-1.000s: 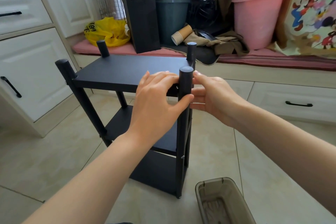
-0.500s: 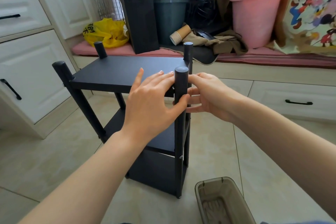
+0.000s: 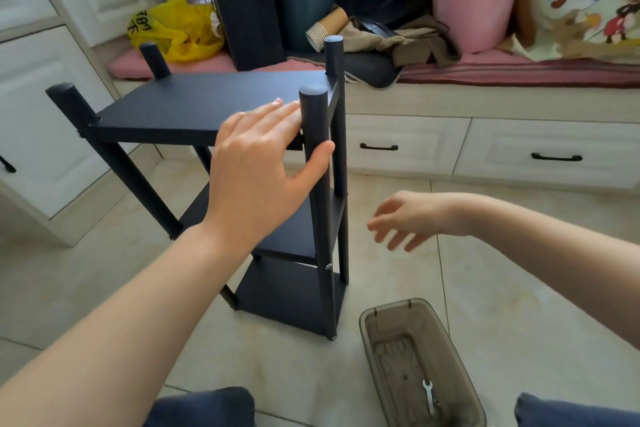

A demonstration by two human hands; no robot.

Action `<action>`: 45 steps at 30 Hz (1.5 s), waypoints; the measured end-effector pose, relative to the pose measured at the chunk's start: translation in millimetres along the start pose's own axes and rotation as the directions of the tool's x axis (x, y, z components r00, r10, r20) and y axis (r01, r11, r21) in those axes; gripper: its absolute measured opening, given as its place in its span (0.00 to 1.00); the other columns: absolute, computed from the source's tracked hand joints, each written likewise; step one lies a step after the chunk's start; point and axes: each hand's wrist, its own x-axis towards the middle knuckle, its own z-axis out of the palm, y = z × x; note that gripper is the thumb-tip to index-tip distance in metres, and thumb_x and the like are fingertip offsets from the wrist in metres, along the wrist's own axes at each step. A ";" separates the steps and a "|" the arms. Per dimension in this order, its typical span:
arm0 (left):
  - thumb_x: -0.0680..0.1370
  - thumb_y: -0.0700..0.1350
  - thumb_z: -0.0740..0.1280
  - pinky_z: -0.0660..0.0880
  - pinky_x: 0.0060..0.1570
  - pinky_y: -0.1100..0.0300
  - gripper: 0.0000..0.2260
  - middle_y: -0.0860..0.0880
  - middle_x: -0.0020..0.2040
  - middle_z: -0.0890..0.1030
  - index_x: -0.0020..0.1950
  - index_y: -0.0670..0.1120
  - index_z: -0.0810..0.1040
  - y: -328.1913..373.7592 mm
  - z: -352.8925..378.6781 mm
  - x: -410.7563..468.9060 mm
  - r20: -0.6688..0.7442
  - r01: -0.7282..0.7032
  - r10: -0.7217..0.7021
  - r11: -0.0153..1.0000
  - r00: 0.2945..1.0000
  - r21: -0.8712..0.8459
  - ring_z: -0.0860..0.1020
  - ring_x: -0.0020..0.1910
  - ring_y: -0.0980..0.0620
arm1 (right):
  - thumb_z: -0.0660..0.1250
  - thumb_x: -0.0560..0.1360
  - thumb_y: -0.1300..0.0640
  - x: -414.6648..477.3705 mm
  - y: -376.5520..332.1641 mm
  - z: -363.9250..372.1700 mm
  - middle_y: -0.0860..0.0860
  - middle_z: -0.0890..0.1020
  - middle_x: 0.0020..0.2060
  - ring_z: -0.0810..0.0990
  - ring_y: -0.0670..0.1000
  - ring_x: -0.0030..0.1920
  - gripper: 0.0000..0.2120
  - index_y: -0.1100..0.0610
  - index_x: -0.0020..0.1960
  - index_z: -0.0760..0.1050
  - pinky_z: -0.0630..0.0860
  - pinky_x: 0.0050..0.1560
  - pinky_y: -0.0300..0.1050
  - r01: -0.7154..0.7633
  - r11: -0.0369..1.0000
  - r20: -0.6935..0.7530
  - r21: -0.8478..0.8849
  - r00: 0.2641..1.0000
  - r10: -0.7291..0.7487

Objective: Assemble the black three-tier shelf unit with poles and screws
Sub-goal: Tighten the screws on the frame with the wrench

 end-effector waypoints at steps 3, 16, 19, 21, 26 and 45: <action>0.81 0.57 0.62 0.67 0.69 0.47 0.21 0.46 0.64 0.82 0.65 0.44 0.82 0.9 3.9 -0.3 -0.011 -0.003 0.003 1.000 1.000 0.029 0.76 0.69 0.45 | 0.62 0.82 0.49 19.0 38.9 10.4 0.50 0.84 0.51 0.84 0.50 0.51 0.15 0.57 0.63 0.75 0.82 0.54 0.50 -0.135 0.981 0.084 -0.138 0.986 0.147; 0.83 0.55 0.62 0.66 0.69 0.47 0.19 0.47 0.63 0.82 0.64 0.43 0.81 1.2 6.5 -2.6 -0.015 0.005 -0.005 1.000 1.000 0.023 0.76 0.68 0.45 | 0.68 0.77 0.64 80.6 194.1 153.9 0.59 0.85 0.48 0.87 0.55 0.43 0.10 0.65 0.57 0.76 0.84 0.45 0.49 -0.391 0.884 0.232 -0.257 0.863 0.449; 0.83 0.55 0.61 0.66 0.69 0.46 0.19 0.47 0.61 0.82 0.63 0.43 0.81 2.5 6.2 -2.8 -0.014 0.003 -0.002 1.000 1.000 0.017 0.77 0.66 0.45 | 0.68 0.76 0.68 82.8 212.1 180.7 0.63 0.83 0.51 0.87 0.56 0.38 0.13 0.65 0.59 0.71 0.85 0.43 0.51 -0.465 0.851 0.247 -0.244 0.819 0.518; 0.83 0.55 0.61 0.68 0.68 0.44 0.18 0.47 0.60 0.82 0.62 0.43 0.81 3.2 6.4 -2.9 -0.026 0.003 -0.003 1.000 1.000 0.012 0.77 0.64 0.44 | 0.63 0.78 0.68 84.4 222.4 195.0 0.65 0.78 0.62 0.86 0.60 0.46 0.18 0.65 0.67 0.66 0.83 0.48 0.49 -0.475 0.839 0.171 -0.264 0.833 0.526; 0.83 0.53 0.62 0.70 0.65 0.40 0.17 0.46 0.58 0.83 0.60 0.42 0.82 4.0 8.0 -1.9 -0.027 0.029 -0.029 1.000 0.999 0.004 0.78 0.62 0.43 | 0.56 0.81 0.66 81.5 244.8 222.3 0.56 0.74 0.68 0.76 0.56 0.65 0.21 0.60 0.74 0.67 0.76 0.61 0.46 -0.438 0.776 0.007 -0.454 0.869 0.494; 0.83 0.54 0.60 0.70 0.66 0.40 0.19 0.48 0.58 0.79 0.63 0.42 0.79 13.0 5.4 -5.1 0.051 0.138 -0.137 0.990 0.989 -0.022 0.76 0.63 0.44 | 0.55 0.82 0.65 87.3 282.5 235.8 0.50 0.81 0.60 0.81 0.51 0.59 0.18 0.53 0.63 0.79 0.76 0.51 0.42 -0.311 0.604 -0.198 -0.734 0.948 0.247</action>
